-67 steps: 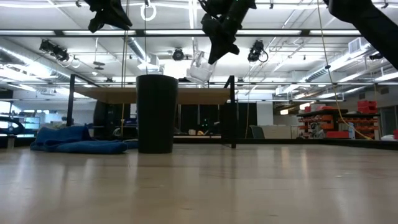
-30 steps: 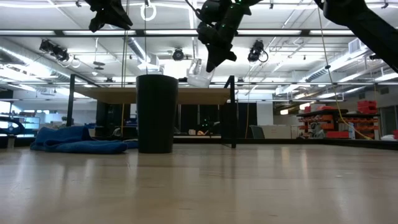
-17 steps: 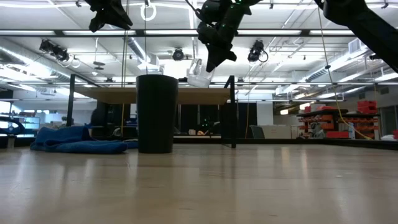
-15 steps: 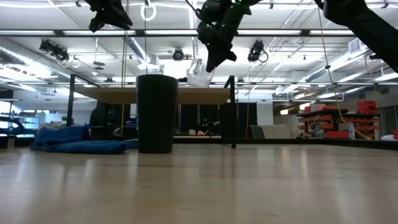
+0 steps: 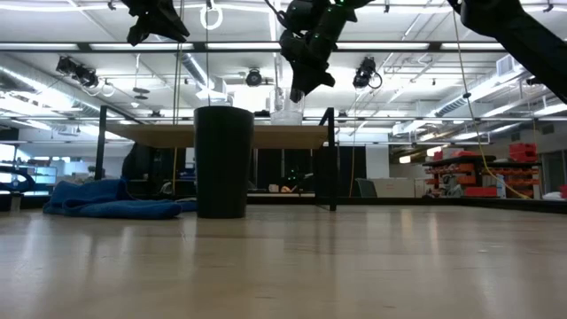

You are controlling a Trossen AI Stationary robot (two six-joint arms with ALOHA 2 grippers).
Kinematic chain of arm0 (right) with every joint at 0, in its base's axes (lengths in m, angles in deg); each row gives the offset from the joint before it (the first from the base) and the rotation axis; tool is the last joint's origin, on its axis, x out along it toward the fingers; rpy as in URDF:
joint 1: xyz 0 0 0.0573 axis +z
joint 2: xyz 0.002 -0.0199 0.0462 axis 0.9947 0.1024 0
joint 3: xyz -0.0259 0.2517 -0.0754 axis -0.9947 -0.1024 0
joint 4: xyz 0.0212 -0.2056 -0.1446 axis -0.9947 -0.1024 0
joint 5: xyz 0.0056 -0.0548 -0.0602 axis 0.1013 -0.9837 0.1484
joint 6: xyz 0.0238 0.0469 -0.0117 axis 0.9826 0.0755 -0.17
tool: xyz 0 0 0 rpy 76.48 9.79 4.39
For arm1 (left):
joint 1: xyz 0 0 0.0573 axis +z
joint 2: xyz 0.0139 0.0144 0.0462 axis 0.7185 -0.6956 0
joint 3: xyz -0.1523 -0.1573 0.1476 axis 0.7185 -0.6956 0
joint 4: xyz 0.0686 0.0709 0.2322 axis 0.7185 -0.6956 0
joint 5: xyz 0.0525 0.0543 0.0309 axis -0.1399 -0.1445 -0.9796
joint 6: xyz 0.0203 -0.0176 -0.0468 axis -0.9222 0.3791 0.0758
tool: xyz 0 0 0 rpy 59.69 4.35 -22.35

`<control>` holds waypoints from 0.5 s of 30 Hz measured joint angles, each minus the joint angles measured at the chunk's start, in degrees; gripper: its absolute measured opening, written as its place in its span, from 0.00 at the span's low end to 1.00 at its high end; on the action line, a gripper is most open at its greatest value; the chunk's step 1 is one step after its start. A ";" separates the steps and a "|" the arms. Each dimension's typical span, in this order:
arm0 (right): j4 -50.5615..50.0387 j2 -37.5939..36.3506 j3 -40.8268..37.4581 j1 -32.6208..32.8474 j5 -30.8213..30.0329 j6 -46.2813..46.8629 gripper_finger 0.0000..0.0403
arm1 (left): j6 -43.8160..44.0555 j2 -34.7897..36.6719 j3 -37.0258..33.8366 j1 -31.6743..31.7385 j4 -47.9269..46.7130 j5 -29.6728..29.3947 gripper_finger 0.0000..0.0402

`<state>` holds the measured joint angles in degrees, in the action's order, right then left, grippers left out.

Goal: Stack small to large cups/mugs on shelf
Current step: Put the transparent mug on the shelf

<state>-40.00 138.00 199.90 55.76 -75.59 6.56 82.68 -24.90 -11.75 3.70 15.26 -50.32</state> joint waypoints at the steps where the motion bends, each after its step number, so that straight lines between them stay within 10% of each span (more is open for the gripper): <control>1: 0.52 0.00 0.00 0.00 0.00 0.00 0.16 | 0.00 0.00 0.00 0.01 0.00 0.01 0.21; 15: 2.13 -3.90 0.02 -1.16 -0.22 0.23 0.16 | 0.00 0.00 0.00 0.02 0.02 -1.24 0.20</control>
<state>-37.86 134.10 199.92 54.60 -75.81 6.79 82.68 -24.90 -11.75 3.72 15.28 -51.56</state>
